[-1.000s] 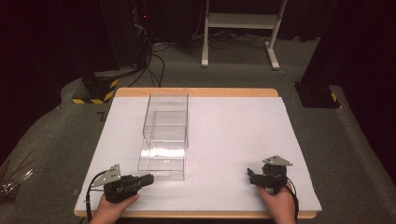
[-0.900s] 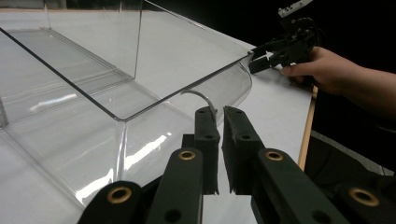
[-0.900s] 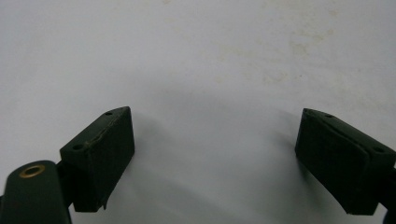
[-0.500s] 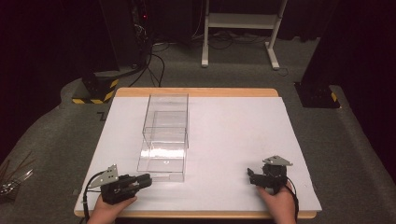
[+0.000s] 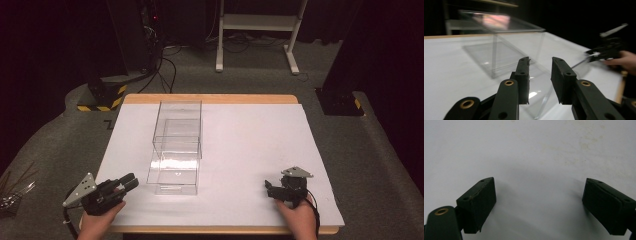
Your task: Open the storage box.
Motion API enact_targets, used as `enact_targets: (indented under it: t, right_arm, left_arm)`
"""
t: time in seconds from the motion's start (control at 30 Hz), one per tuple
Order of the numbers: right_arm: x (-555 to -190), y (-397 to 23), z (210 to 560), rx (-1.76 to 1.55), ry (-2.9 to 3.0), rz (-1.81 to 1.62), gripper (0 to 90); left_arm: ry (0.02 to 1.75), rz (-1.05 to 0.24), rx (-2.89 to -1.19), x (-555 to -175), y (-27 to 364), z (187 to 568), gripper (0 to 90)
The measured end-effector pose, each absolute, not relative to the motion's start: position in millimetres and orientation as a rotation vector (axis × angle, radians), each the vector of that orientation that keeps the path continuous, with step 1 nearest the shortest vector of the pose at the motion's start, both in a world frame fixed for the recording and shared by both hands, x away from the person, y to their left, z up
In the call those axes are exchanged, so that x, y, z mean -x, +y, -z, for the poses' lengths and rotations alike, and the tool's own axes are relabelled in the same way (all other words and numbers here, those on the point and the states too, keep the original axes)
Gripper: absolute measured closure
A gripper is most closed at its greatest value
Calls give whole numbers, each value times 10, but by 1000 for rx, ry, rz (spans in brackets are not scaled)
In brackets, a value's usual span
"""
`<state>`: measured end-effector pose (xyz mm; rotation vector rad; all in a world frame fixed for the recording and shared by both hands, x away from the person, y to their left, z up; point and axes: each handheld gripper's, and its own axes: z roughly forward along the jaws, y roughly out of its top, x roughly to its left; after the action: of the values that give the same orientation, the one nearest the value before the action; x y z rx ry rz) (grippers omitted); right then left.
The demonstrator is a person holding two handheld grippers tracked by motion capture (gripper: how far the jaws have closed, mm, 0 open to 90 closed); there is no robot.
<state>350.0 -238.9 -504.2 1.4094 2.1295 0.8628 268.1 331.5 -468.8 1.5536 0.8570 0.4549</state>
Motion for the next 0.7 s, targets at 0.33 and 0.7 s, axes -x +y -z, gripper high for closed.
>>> enact_targets:
  t: [0.33, 0.7]
  right_arm:
    - [-3499, -2387, 5042, -1412, 2128, -863, 119]
    - [-3500, -2389, 5043, -1410, 2129, -864, 119]
  left_arm:
    - [1217, -765, -1717, -2889, 3442, 4952, 548]
    - [1350, -739, -1882, -3055, 3351, 5044, 419]
